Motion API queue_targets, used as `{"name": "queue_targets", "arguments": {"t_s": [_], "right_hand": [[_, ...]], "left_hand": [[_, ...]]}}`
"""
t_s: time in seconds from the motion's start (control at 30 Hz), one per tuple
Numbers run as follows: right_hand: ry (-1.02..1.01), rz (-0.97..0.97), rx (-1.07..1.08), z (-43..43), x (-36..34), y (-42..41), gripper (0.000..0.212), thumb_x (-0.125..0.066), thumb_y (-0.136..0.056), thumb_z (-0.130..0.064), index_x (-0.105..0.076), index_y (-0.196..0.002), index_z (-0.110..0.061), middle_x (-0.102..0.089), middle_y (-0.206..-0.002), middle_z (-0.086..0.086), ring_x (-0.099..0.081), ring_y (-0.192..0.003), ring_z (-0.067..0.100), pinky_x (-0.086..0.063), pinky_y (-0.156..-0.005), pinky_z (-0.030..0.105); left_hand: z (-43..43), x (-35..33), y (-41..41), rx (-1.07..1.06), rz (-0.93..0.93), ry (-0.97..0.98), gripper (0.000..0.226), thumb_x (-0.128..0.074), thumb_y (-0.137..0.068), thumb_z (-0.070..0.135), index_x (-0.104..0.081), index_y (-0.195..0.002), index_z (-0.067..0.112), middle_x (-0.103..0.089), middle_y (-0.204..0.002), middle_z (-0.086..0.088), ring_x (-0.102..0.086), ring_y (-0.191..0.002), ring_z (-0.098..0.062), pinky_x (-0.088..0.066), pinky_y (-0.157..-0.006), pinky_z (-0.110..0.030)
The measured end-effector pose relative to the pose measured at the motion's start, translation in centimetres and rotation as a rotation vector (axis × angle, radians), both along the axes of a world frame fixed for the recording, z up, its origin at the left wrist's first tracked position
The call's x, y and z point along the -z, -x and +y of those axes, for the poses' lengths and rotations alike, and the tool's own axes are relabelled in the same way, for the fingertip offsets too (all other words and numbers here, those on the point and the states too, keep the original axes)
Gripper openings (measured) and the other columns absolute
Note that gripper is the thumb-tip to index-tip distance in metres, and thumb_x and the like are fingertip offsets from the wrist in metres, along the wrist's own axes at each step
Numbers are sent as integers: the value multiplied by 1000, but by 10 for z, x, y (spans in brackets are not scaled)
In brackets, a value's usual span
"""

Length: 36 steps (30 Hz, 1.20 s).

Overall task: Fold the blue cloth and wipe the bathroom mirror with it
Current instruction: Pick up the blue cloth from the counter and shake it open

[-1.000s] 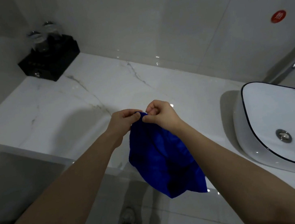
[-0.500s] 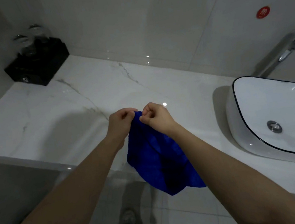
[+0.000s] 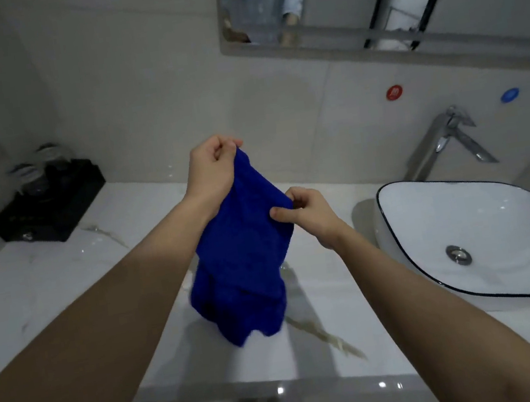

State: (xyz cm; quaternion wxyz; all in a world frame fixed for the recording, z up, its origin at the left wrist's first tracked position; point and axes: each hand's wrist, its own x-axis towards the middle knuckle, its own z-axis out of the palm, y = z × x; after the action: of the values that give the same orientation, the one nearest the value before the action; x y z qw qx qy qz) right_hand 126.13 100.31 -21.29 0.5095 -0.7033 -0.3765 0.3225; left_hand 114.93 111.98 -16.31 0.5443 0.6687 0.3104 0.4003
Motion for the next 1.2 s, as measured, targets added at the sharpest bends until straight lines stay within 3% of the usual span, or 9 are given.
{"name": "queue_targets", "arguments": {"t_s": [0.13, 0.23, 0.33, 0.47, 0.57, 0.67, 0.9, 1.07, 1.2], "right_hand": [[-32, -107, 89, 3, -10, 3, 17, -67, -83, -18, -54, -94, -15, -56, -94, 0, -53, -88, 17, -43, -75, 28], [-205, -133, 100, 17, -22, 18, 36, -63, -86, -17, -54, -121, -15, -57, -117, -2, -53, -106, 11, -45, -85, 18], [-227, -122, 95, 30, -32, 28, 30, -62, -87, -13, -60, -116, -11, -66, -107, 4, -61, -101, 17, -52, -83, 25], [-116, -254, 131, 33, -32, 28, 6, -62, -86, -13, -68, -84, -15, -69, -83, 6, -65, -85, 24, -53, -80, 40], [-143, -216, 122, 33, -33, 29, 22, -57, -89, -8, -61, -70, -20, -63, -71, -1, -59, -72, 16, -50, -72, 33], [-236, -85, 109, 33, -40, 34, 28, -50, -92, -3, -59, -70, -19, -58, -68, -4, -54, -66, 8, -45, -63, 20], [-368, 64, 181, 43, -60, 30, 30, -43, -94, -2, -47, -67, -14, -46, -65, 1, -42, -62, 13, -38, -62, 24], [-421, 193, 236, 42, -79, 23, 30, -45, -94, -3, -49, -66, -14, -49, -64, -1, -45, -60, 11, -39, -60, 23], [-497, 206, 281, 43, -101, 15, 30, -47, -93, -2, -51, -66, -14, -51, -65, 0, -46, -62, 12, -40, -62, 25]], "left_hand": [[-4, -8, -5, 78, 115, -156, 23, -41, -96, 10, -64, -93, 11, -61, -91, 5, -55, -86, -6, -42, -76, -11], [-5, -4, -6, 158, 215, -219, 21, -46, -94, 11, -67, -93, 9, -68, -94, -4, -60, -89, -16, -47, -82, -23], [-3, -1, -2, 158, 233, -222, 19, -51, -92, 10, -70, -95, 10, -69, -93, -6, -63, -90, -19, -50, -86, -33], [3, 4, 3, 49, 237, -225, 12, -64, -83, 13, -63, -94, 17, -60, -84, 7, -56, -81, -8, -46, -72, -21], [4, 11, 5, 47, 193, -147, 14, -65, -83, 16, -54, -90, 19, -56, -78, 9, -53, -73, -3, -43, -66, -21], [-3, 21, 11, 162, 74, -56, 13, -53, -92, 20, -55, -80, 22, -57, -76, 6, -54, -67, -2, -43, -66, -22], [-8, 56, 23, 240, 145, -117, 18, -55, -92, 16, -56, -109, 20, -60, -97, 12, -56, -88, 1, -43, -69, -7], [1, 68, 32, 262, 259, -78, 8, -59, -88, 14, -57, -96, 17, -58, -84, 6, -53, -75, -7, -42, -58, -9], [2, 61, 31, 291, 281, -130, 18, -67, -83, 14, -58, -98, 13, -61, -92, 6, -54, -79, -1, -43, -63, -6]]}}
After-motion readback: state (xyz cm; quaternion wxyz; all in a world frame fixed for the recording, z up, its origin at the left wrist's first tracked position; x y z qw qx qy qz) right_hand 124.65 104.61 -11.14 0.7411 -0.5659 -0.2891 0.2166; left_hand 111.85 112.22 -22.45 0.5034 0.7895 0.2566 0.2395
